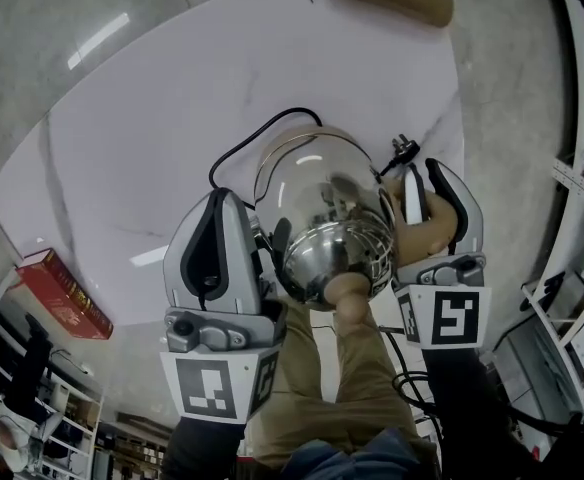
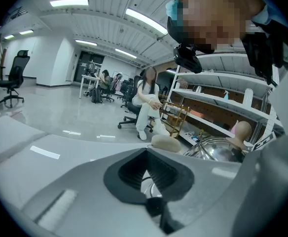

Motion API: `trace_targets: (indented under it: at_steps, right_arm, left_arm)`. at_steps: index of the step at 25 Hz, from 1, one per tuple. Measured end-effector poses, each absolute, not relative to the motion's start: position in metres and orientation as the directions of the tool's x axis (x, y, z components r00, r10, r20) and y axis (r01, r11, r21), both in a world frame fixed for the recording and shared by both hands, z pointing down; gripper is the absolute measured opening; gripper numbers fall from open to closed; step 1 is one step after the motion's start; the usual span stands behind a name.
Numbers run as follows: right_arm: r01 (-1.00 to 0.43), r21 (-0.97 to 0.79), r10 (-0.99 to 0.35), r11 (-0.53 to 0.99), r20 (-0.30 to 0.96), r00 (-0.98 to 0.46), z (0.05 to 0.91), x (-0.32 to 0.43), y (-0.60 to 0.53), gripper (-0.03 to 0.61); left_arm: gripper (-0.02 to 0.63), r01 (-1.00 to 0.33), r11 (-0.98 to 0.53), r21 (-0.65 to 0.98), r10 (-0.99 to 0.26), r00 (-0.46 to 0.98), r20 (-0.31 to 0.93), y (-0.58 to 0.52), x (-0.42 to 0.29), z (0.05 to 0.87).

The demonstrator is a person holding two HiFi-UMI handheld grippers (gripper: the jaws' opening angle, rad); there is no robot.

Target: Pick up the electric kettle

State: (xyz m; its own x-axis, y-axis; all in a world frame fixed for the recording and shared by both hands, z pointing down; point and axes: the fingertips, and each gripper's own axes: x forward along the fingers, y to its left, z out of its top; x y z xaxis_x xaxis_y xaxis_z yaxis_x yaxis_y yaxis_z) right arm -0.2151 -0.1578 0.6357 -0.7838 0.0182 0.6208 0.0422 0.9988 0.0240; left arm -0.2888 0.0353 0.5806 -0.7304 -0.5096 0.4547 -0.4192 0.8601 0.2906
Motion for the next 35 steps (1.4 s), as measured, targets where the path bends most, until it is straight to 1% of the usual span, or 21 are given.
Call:
trace_targets:
  at_steps: [27,35]
  right_arm:
    - [0.032,0.03,0.008,0.999,0.583,-0.812,0.61,-0.223,-0.162,0.101]
    - [0.026,0.035,0.002,0.999,0.558,-0.83,0.59,-0.229,-0.166,0.101]
  left_arm:
    - [0.0,-0.431,0.861,0.27,-0.508,-0.748,0.428,0.03,-0.292,0.557]
    - [0.0,-0.44,0.861,0.256,-0.509,-0.756,0.411,0.027,-0.297,0.537]
